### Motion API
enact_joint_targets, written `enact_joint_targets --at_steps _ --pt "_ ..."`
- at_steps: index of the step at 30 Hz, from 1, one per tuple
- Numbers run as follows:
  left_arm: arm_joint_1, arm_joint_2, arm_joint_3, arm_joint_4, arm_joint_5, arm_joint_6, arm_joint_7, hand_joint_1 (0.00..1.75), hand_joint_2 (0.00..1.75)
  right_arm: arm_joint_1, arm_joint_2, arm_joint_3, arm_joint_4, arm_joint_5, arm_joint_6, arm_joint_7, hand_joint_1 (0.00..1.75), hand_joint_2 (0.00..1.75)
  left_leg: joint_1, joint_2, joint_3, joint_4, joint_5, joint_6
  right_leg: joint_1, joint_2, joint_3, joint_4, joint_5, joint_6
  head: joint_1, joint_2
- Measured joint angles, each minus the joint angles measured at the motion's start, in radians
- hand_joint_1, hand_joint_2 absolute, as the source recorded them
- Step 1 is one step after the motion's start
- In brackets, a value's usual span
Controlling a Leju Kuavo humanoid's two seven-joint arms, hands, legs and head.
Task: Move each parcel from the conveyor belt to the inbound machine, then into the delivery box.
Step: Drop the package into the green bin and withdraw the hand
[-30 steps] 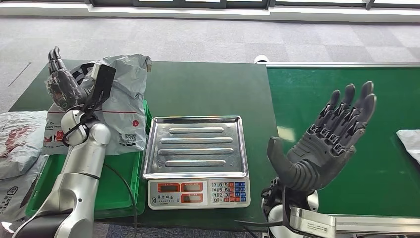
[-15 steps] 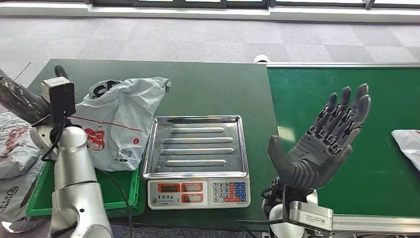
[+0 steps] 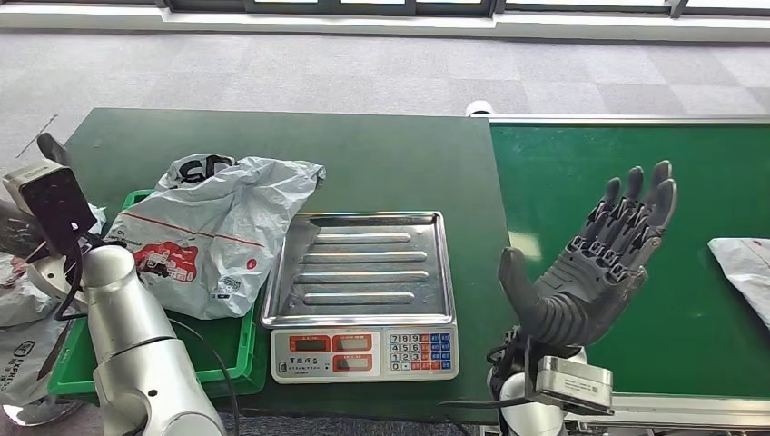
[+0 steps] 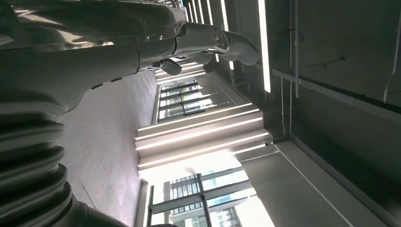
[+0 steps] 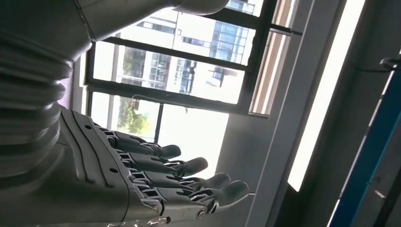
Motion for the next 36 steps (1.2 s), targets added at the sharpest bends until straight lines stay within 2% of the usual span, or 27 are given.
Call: enact_joint_targets --at_steps 3,5,6,8,11,13,16,20,23,25,29,36 --pt "0.024 0.001 -0.025 -0.003 -0.023 0.000 0.081 0.00 1.75 0.009 0.003 -0.045 0.005 -0.007 0.000 0.000 0.00 1.75 0.000 0.000 0.000 0.000 0.000 0.000 0.000 0.000 0.000 0.000 0.000 0.000 0.000 0.000" --pt "0.039 0.002 -0.057 -0.004 0.018 0.000 0.088 0.00 1.75 0.014 0.005 -0.072 0.006 0.001 0.000 0.000 0.00 1.75 0.000 0.000 0.000 0.000 0.000 0.000 0.000 0.000 0.000 0.000 0.000 0.000 0.000 0.000" --pt "0.047 0.003 -0.074 -0.006 0.077 -0.003 0.071 0.00 1.75 0.016 0.005 -0.085 0.008 0.013 0.000 0.002 0.00 1.75 0.000 0.000 0.000 0.000 0.000 0.000 0.000 0.000 0.000 0.000 0.000 0.000 0.000 0.000" --pt "0.077 0.009 -0.122 -0.027 0.299 -0.049 0.041 0.00 1.75 0.020 0.006 -0.115 0.016 0.059 0.000 0.025 0.00 1.75 0.000 0.000 0.000 0.000 -0.001 0.000 0.000 0.000 0.000 0.000 0.000 0.000 0.000 0.000" --pt "0.169 0.034 -0.241 -0.104 0.663 -0.240 0.038 0.00 1.75 0.025 0.009 -0.179 0.044 0.188 0.000 0.098 0.00 1.75 0.000 0.000 0.000 0.000 -0.001 0.000 0.000 0.000 0.000 0.000 0.000 0.000 0.000 0.000" --pt "0.243 0.050 -0.326 -0.170 0.797 -0.385 0.032 0.00 1.75 0.025 0.010 -0.249 0.075 0.288 0.001 0.139 0.00 1.75 0.000 -0.001 -0.001 0.000 -0.001 0.001 0.000 -0.001 0.000 0.000 -0.001 0.000 0.000 0.000" --pt "0.347 0.064 -0.429 -0.247 0.914 -0.575 0.024 0.00 1.75 0.006 0.010 -0.396 0.133 0.407 0.002 0.208 0.00 1.75 0.000 -0.002 -0.002 0.000 -0.002 0.001 0.000 -0.002 0.000 -0.001 -0.001 0.001 0.000 0.000" --pt "0.453 0.073 -0.557 -0.255 0.968 -0.774 0.038 0.00 1.75 -0.025 -0.013 -0.593 0.229 0.534 0.002 0.385 0.00 1.75 -0.002 -0.002 -0.002 0.000 -0.003 0.003 -0.002 -0.003 0.000 -0.002 -0.002 0.002 0.000 0.000" --pt "0.497 0.075 -0.646 -0.202 0.941 -0.809 0.033 0.00 1.75 -0.034 -0.055 -0.699 0.297 0.628 0.002 0.510 0.00 1.75 -0.003 -0.003 -0.002 0.000 -0.003 0.004 -0.003 -0.004 0.001 -0.003 -0.001 0.003 0.000 0.000" --pt "0.516 0.075 -0.690 -0.170 0.924 -0.808 0.025 0.00 1.75 -0.038 -0.081 -0.746 0.333 0.654 0.001 0.544 0.00 1.75 -0.003 -0.002 -0.002 0.000 -0.003 0.004 -0.003 -0.003 0.000 -0.003 -0.001 0.003 0.000 0.000" --pt "0.529 0.076 -0.731 -0.139 0.918 -0.806 0.022 0.00 1.75 -0.043 -0.108 -0.794 0.374 0.672 0.001 0.561 0.00 1.75 -0.003 -0.001 -0.002 0.000 -0.003 0.005 -0.002 -0.002 -0.001 -0.003 -0.001 0.003 0.000 0.000" --pt "0.533 0.078 -0.756 -0.116 0.918 -0.806 0.022 0.00 1.75 -0.052 -0.121 -0.819 0.401 0.680 0.001 0.568 0.00 1.75 -0.001 -0.001 -0.002 0.000 -0.003 0.004 -0.001 -0.002 -0.001 -0.002 -0.002 0.002 0.000 0.000"
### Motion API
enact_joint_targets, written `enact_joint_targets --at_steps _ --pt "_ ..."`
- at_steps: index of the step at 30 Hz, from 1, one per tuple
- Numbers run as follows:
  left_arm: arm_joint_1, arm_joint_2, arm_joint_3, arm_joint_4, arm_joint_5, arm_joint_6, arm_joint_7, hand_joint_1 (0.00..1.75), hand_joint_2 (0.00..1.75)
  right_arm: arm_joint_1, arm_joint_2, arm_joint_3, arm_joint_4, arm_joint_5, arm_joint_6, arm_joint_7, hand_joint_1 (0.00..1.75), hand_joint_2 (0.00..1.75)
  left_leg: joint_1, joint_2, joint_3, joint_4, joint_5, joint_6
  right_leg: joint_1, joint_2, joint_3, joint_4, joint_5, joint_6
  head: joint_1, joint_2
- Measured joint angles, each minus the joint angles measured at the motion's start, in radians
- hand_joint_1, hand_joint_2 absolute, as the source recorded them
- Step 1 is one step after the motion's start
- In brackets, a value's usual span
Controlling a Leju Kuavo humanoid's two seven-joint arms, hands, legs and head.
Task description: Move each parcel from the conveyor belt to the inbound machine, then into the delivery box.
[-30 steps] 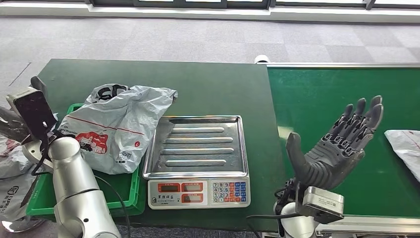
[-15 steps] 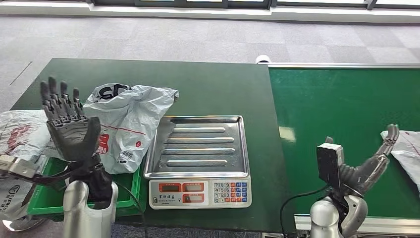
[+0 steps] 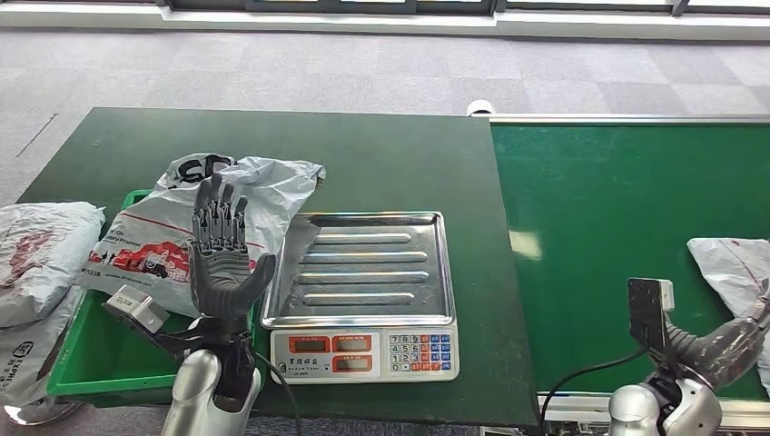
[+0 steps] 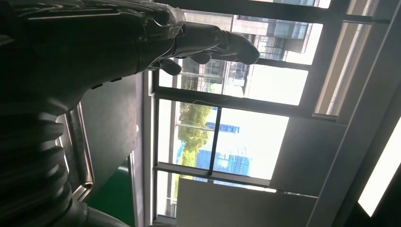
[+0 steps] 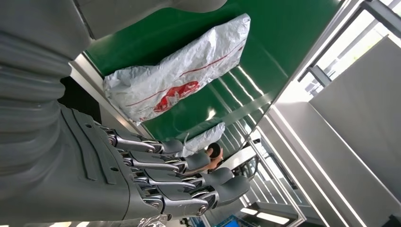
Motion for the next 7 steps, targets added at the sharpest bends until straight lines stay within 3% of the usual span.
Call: enact_joint_targets --at_steps 7 --pt "0.000 0.001 -0.004 0.010 0.000 0.000 0.000 0.00 1.75 -0.004 -0.004 -0.006 0.011 0.001 0.000 0.000 0.00 1.75 0.000 0.000 0.000 0.000 0.000 0.000 0.000 0.000 0.000 0.000 0.000 0.000 0.000 0.000"
